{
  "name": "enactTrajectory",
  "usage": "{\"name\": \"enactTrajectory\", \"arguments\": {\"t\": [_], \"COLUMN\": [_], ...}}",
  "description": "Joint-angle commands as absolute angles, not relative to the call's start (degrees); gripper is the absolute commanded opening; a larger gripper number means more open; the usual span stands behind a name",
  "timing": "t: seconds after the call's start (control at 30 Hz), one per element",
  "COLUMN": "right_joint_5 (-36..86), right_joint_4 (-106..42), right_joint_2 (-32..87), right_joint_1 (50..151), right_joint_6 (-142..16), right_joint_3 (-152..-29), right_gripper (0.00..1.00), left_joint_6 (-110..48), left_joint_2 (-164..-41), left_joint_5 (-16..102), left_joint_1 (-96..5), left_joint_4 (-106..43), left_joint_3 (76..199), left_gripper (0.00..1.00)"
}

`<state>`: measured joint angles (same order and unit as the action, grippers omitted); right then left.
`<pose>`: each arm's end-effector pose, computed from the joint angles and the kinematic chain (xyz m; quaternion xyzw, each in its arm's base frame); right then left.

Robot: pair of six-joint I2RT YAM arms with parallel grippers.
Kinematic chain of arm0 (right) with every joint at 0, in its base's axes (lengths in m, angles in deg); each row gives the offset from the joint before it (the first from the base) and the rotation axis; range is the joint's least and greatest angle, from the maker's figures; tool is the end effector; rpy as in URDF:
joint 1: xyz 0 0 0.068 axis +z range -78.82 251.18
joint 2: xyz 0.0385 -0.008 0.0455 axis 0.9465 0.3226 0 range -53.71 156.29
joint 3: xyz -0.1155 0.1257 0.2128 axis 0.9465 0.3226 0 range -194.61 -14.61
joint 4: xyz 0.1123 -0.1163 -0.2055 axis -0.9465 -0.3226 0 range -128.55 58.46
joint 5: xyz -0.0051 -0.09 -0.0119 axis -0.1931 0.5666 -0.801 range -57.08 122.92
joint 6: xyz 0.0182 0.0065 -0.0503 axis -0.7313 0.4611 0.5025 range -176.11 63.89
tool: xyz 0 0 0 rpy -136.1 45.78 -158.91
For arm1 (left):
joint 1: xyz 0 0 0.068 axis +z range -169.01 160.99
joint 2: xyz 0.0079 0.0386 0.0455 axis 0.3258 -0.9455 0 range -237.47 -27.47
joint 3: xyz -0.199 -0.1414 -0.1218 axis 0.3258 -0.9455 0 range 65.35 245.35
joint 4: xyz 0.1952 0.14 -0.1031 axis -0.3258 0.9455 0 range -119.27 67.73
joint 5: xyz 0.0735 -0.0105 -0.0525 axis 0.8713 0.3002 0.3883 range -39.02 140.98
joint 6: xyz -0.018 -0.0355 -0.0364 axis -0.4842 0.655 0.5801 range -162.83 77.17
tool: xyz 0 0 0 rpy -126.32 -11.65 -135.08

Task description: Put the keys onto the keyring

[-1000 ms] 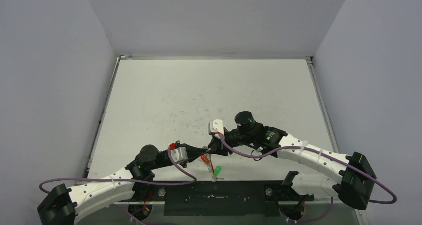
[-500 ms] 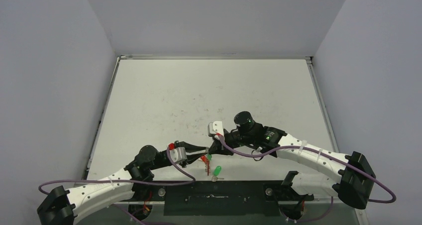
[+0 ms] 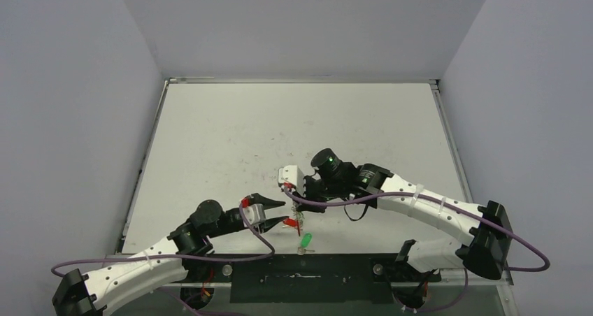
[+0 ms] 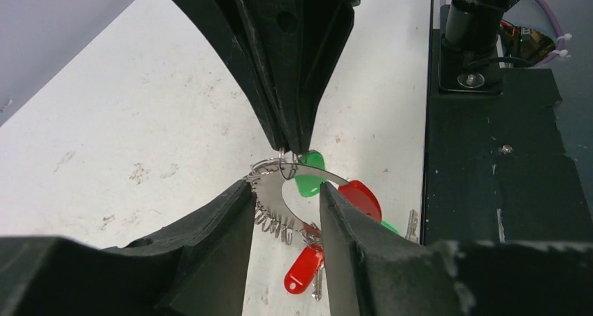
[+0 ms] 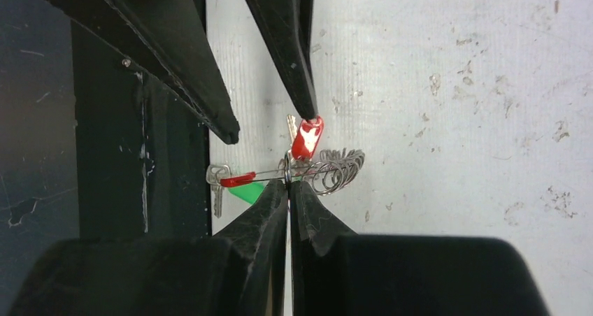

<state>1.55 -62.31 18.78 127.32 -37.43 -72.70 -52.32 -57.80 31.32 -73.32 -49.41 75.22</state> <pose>0.1331 0.2316 0.2885 -0.6226 0.6443 0.3546 0.2675 0.0779 -0.1290 0.2167 0.4715 0.5295 -0.3768 0.5962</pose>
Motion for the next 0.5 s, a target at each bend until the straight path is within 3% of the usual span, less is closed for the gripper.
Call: {"name": "enactTrajectory", "arguments": {"t": [0.0, 0.27, 0.47], "right_joint_5": [9.63, 10.08, 8.94], "right_joint_4": [-70.83, -70.51, -69.08], "right_joint_2": [22.83, 25.49, 25.23], "right_joint_1": [131.79, 133.85, 133.97], "right_joint_6": [-37.65, -39.74, -40.02], "right_joint_3": [-80.23, -82.91, -82.43], "right_gripper": [0.00, 0.00, 0.00], "left_joint_6": [-53.22, -53.36, -52.38], "left_joint_2": [-59.45, -63.02, -65.48], "left_joint_5": [31.39, 28.76, 27.75], "left_joint_1": [-73.50, -73.51, -73.50], "left_joint_4": [-46.86, -49.36, -53.51], "left_joint_3": [78.77, 78.55, 77.75], "left_gripper": [0.38, 0.38, 0.27]}}
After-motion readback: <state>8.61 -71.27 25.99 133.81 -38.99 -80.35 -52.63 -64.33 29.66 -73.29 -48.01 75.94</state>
